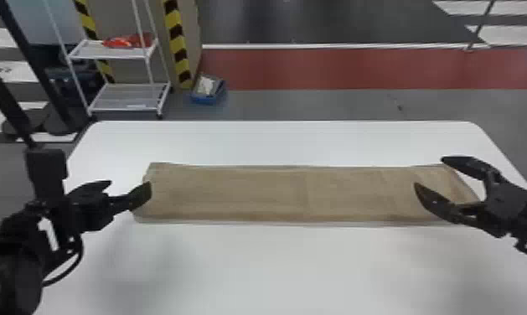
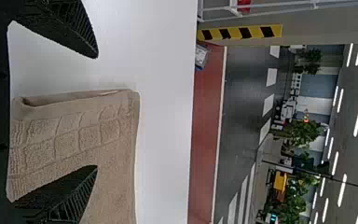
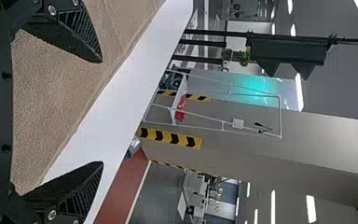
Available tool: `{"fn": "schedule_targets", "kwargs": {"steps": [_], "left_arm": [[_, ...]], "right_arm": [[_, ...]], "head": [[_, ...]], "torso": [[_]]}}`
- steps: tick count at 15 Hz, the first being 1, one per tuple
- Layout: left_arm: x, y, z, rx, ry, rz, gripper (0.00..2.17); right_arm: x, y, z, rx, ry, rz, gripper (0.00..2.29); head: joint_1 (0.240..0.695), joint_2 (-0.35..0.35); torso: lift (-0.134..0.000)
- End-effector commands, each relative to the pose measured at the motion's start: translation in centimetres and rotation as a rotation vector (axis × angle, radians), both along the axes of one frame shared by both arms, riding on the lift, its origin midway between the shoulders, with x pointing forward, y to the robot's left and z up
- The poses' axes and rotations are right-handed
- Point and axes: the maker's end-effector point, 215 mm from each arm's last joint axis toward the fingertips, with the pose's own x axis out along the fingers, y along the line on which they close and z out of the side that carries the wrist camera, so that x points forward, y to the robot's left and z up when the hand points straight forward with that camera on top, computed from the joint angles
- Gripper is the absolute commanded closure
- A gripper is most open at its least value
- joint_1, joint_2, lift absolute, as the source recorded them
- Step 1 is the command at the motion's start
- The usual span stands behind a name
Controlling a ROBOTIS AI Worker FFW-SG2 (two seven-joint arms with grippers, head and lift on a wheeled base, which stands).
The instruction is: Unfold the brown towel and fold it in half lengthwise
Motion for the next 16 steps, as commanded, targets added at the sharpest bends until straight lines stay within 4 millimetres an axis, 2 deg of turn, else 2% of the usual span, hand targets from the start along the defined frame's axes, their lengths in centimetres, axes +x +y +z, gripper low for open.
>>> {"fn": "schedule_targets", "kwargs": {"steps": [1, 2, 4, 5, 6, 7, 11, 13, 16], "left_arm": [[-0.8, -0.2, -0.6, -0.005, 0.001, -0.001, 0.04], [-1.1, -0.5, -0.4, 0.001, -0.004, -0.003, 0.04], [-1.6, -2.3, 2.8, 0.045, -0.138, 0.017, 0.04], [-2.0, -3.5, 4.4, 0.057, -0.197, 0.021, 0.04], [-2.4, -4.9, 5.8, 0.057, -0.253, 0.033, 0.04], [-2.3, -6.5, 7.1, 0.045, -0.310, 0.033, 0.04], [-2.9, -12.4, 12.4, 0.009, -0.568, 0.045, 0.03], [-3.6, -14.7, 12.8, 0.005, -0.601, 0.034, 0.06], [-4.4, -16.7, 12.7, 0.034, -0.616, 0.018, 0.07]], "right_arm": [[-0.2, 0.0, -0.8, 0.011, 0.030, 0.000, 0.13], [-0.2, -0.2, -0.9, 0.014, 0.033, -0.004, 0.13], [-0.3, -1.0, -0.2, 0.063, 0.003, -0.070, 0.12], [-0.8, -0.7, 0.2, 0.078, -0.009, -0.095, 0.11], [-1.2, 0.1, 1.0, 0.124, -0.005, -0.120, 0.11], [-1.4, 1.0, 0.7, 0.164, 0.036, -0.137, 0.11], [-1.4, 6.1, 2.1, 0.205, 0.056, -0.181, 0.11], [-1.4, 9.0, 2.7, 0.210, 0.048, -0.192, 0.12], [-1.9, 11.7, 3.1, 0.222, 0.058, -0.225, 0.12]], "head": [[0.695, 0.024], [0.695, 0.023], [0.695, 0.019], [0.695, 0.014], [0.695, 0.007], [0.695, -0.005], [0.695, -0.036], [0.695, -0.043], [0.695, -0.040]], "torso": [[-0.125], [-0.125], [-0.125], [-0.125], [-0.125], [-0.125], [-0.125], [-0.125], [-0.125]]}}
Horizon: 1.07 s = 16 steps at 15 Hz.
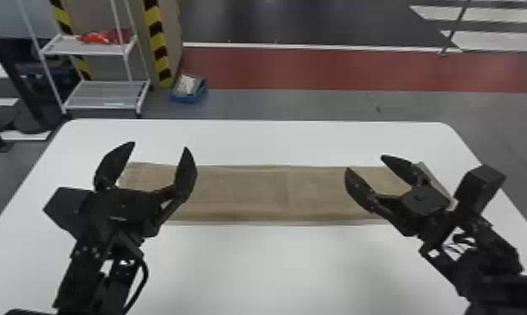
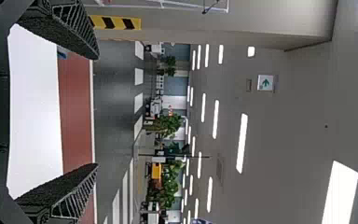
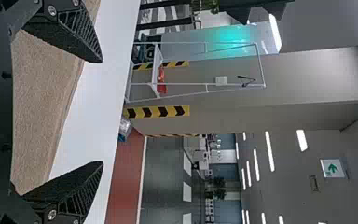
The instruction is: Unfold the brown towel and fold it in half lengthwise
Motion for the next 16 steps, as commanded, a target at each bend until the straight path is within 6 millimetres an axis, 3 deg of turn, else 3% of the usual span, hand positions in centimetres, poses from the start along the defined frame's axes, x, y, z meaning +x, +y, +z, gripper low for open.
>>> {"fn": "schedule_targets", "kwargs": {"steps": [1, 3, 9, 11, 16], "left_arm": [[-0.7, -1.2, -0.5, 0.033, 0.003, -0.007, 0.07], [-1.1, -0.8, -0.9, 0.035, 0.010, 0.012, 0.07], [-1.5, -0.2, -1.8, 0.094, 0.035, 0.050, 0.07], [-0.8, 0.8, -3.3, 0.109, 0.080, 0.066, 0.08], [-0.7, 4.7, -4.1, 0.138, 0.114, 0.117, 0.09]], "right_arm": [[-0.8, 2.6, 0.2, 0.007, 0.011, -0.004, 0.12], [-1.3, 3.2, -0.2, 0.010, 0.020, -0.038, 0.12], [-2.7, 1.8, -0.5, 0.032, 0.004, -0.110, 0.12], [-3.2, 1.0, -0.8, 0.023, 0.007, -0.123, 0.12], [-4.4, -0.1, -1.1, 0.019, -0.005, -0.137, 0.12]], "head": [[0.695, -0.038], [0.695, -0.028], [0.695, -0.015], [0.695, -0.018], [0.695, -0.007]], "torso": [[-0.125], [-0.125], [-0.125], [-0.125], [-0.125]]}}
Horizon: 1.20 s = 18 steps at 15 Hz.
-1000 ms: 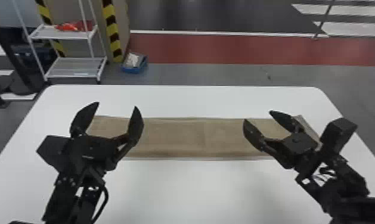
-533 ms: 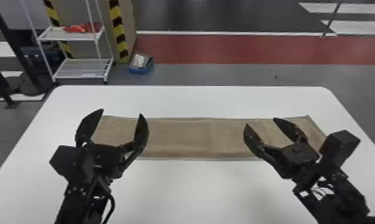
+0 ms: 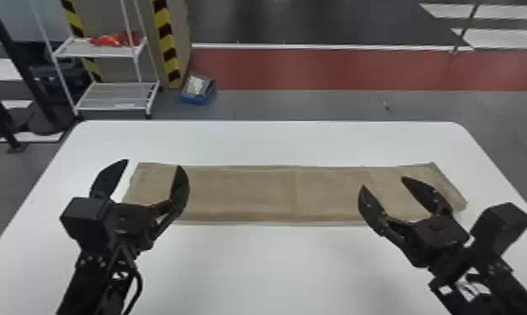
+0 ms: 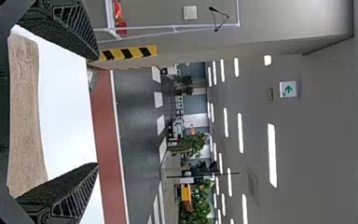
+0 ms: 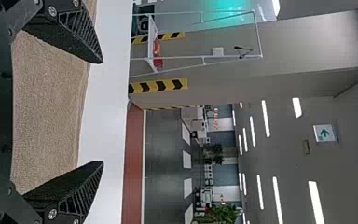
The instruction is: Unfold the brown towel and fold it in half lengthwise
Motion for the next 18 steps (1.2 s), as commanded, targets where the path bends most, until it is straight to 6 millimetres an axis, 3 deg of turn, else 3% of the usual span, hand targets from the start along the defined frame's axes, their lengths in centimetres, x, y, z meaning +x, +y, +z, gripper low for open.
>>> {"fn": "schedule_targets", "kwargs": {"steps": [1, 5, 18], "left_arm": [[-0.1, 1.5, -0.8, 0.014, 0.026, 0.020, 0.09], [-0.7, 2.5, -1.1, 0.010, 0.033, 0.039, 0.08], [-1.3, 2.4, -0.4, 0.007, 0.024, 0.036, 0.08]], "right_arm": [[-0.2, 0.2, 0.0, 0.002, -0.005, 0.005, 0.12], [0.0, 1.0, 0.1, 0.012, -0.010, 0.013, 0.12], [-0.5, 0.7, 0.5, 0.011, -0.023, 0.000, 0.13]], "head": [[0.695, -0.002], [0.695, 0.030], [0.695, 0.038]], "torso": [[-0.125], [-0.125], [-0.125]]}}
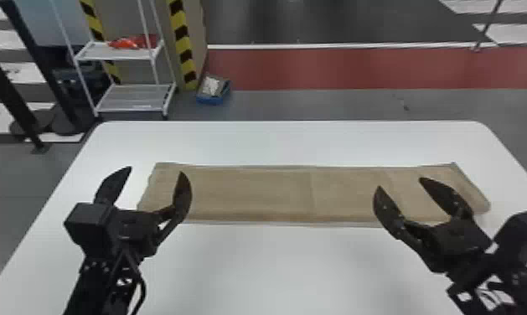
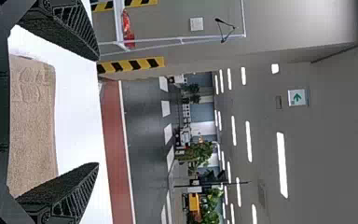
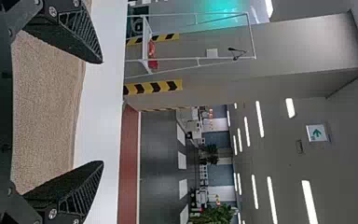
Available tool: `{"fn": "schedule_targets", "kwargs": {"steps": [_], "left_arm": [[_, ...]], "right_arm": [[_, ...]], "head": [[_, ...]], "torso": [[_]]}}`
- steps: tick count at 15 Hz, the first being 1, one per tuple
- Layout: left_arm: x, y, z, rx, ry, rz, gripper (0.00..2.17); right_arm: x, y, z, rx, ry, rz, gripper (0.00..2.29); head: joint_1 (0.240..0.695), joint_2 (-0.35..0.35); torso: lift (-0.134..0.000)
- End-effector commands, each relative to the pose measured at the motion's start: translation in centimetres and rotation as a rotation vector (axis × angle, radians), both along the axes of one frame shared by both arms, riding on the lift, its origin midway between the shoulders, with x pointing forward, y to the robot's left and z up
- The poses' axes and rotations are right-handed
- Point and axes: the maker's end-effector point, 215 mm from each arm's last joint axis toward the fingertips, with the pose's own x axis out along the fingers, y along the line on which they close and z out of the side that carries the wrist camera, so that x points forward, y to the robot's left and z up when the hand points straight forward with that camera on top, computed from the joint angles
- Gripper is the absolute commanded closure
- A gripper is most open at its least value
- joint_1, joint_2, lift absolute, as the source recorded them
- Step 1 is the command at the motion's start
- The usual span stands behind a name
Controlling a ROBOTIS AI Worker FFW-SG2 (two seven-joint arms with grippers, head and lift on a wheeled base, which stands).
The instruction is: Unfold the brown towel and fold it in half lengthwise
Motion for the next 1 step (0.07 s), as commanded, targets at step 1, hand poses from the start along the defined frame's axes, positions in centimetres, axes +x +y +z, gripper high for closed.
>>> {"fn": "schedule_targets", "kwargs": {"steps": [1], "left_arm": [[-0.17, -0.11, 0.00, 0.000, 0.003, -0.005, 0.08]], "right_arm": [[0.00, 0.01, 0.01, -0.001, -0.001, 0.000, 0.13]], "head": [[0.695, 0.039]], "torso": [[-0.125]]}}
